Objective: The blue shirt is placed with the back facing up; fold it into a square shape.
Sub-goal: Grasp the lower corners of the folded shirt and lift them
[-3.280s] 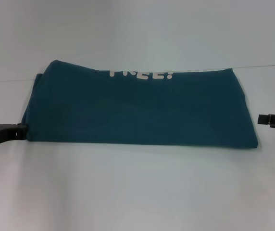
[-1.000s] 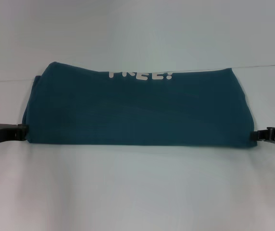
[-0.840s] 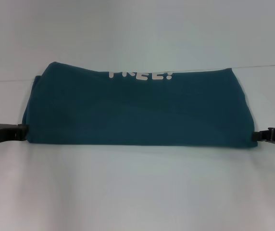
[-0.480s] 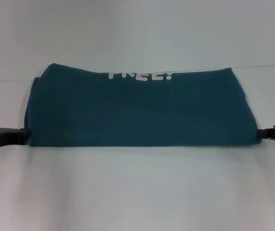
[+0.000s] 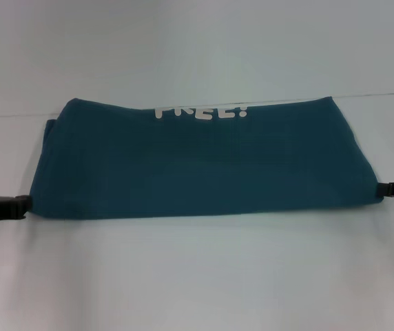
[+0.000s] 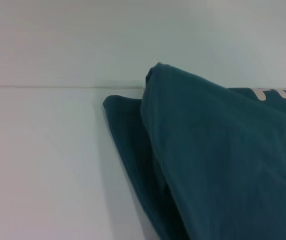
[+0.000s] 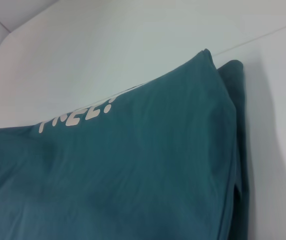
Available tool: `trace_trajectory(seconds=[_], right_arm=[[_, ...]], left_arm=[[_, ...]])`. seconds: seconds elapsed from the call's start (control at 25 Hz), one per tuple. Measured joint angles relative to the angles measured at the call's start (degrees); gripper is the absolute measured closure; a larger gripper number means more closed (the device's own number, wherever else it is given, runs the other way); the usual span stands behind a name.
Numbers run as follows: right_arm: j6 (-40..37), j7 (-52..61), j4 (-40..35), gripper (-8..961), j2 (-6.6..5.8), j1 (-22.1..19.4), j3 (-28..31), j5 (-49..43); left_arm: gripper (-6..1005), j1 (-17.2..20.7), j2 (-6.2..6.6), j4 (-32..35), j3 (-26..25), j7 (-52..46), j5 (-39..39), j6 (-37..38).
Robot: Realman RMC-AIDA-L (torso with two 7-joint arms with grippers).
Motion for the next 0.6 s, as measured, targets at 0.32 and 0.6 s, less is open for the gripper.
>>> trace_trajectory(seconds=[0.32,0.6], right_arm=[[-1.3,-0.8,-0.1,953,-0.20,-1.5,0.3,0.0],[-2.4,-1.5,-0.7,954,-0.22,-3.0,2.2,0.0]], left_arm=[[1000,1.7,-0.16,0.9,-0.2,-0.7,-0.1,1.3],[1000,2.5,-0.17,2.1,-0.3,-0.8,-0.1,2.4]])
